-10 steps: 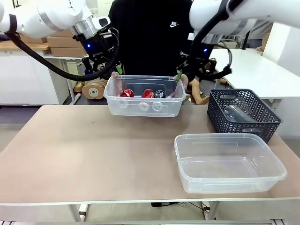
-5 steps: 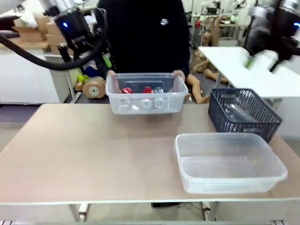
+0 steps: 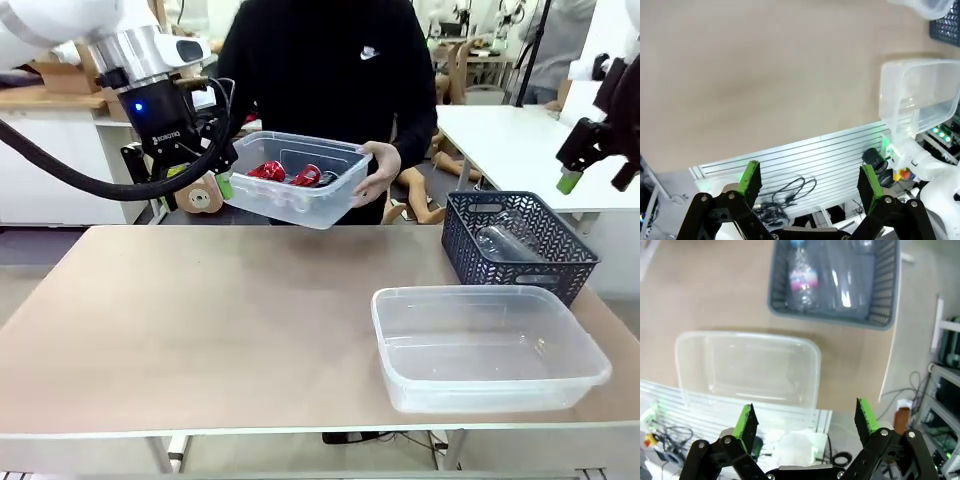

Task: Sort the waste into each basket.
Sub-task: Pick up the Organizing box on the right side of the table and lift it.

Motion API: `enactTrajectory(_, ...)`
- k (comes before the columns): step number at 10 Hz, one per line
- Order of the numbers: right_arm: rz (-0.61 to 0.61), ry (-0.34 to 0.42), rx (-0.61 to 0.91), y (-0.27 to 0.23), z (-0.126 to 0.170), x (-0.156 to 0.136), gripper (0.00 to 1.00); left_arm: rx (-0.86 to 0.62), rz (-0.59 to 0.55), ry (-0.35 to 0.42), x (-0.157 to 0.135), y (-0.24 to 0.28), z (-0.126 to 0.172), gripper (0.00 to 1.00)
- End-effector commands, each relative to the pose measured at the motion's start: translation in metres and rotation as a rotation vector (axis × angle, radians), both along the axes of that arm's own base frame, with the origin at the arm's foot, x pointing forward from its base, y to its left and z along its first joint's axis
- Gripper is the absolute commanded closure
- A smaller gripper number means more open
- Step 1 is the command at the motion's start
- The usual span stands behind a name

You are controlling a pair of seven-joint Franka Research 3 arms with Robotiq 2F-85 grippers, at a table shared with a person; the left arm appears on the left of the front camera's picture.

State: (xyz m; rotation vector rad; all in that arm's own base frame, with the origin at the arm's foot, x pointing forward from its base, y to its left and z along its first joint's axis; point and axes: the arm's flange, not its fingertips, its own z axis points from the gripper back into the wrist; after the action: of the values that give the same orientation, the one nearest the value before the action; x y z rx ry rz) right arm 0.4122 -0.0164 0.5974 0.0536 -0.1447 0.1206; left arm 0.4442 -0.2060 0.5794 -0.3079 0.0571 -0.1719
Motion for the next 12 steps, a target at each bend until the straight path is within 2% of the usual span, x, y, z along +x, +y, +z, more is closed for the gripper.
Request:
enactTrajectory(1, 0.000, -0.012, -0.003, 0.001, -0.005, 0.002, 0.00, 0.003, -0.012, 0.011, -0.001, -0.002, -0.007, 0.00)
enactTrajectory(2, 0.021, 0.010, -0.020, -0.007, -0.019, -0.017, 0.00, 0.031, 0.118, 0.020, -0.017, -0.037, -0.020, 0.00)
enactTrajectory(3, 0.013, 0.068, -0.029, -0.020, -0.039, -0.041, 0.00, -0.026, 0.220, 0.058, -0.038, -0.092, -0.037, 0.00)
enactTrajectory(4, 0.039, 0.124, -0.025, -0.030, -0.057, -0.063, 0.00, 0.028, 0.218, 0.050, -0.055, -0.139, -0.057, 0.00)
enactTrajectory(5, 0.035, 0.178, -0.034, -0.033, -0.078, -0.081, 0.00, 0.094, 0.166, 0.093, -0.064, -0.183, -0.080, 0.00)
enactTrajectory(6, 0.038, 0.243, -0.048, -0.030, -0.101, -0.095, 0.00, 0.132, 0.160, 0.089, -0.065, -0.218, -0.098, 0.00)
enactTrajectory(7, 0.085, 0.322, -0.050, -0.024, -0.129, -0.105, 0.00, 0.137, 0.153, 0.071, -0.064, -0.247, -0.113, 0.00)
enactTrajectory(8, 0.082, 0.387, -0.039, -0.018, -0.153, -0.107, 0.00, 0.186, 0.131, 0.102, -0.068, -0.266, -0.128, 0.00)
enactTrajectory(9, 0.028, 0.362, -0.045, -0.015, -0.167, -0.102, 0.00, 0.244, 0.044, 0.156, -0.069, -0.264, -0.137, 0.00)
enactTrajectory(10, 0.039, 0.340, -0.021, -0.019, -0.142, -0.107, 0.00, 0.133, 0.127, 0.103, -0.099, -0.257, -0.134, 0.00)
enactTrajectory(11, 0.039, 0.340, -0.021, -0.019, -0.142, -0.107, 0.00, 0.133, 0.127, 0.103, -0.099, -0.257, -0.134, 0.00)
enactTrajectory(12, 0.039, 0.340, -0.021, -0.019, -0.142, -0.107, 0.00, 0.181, 0.097, 0.136, -0.083, -0.269, -0.156, 0.00)
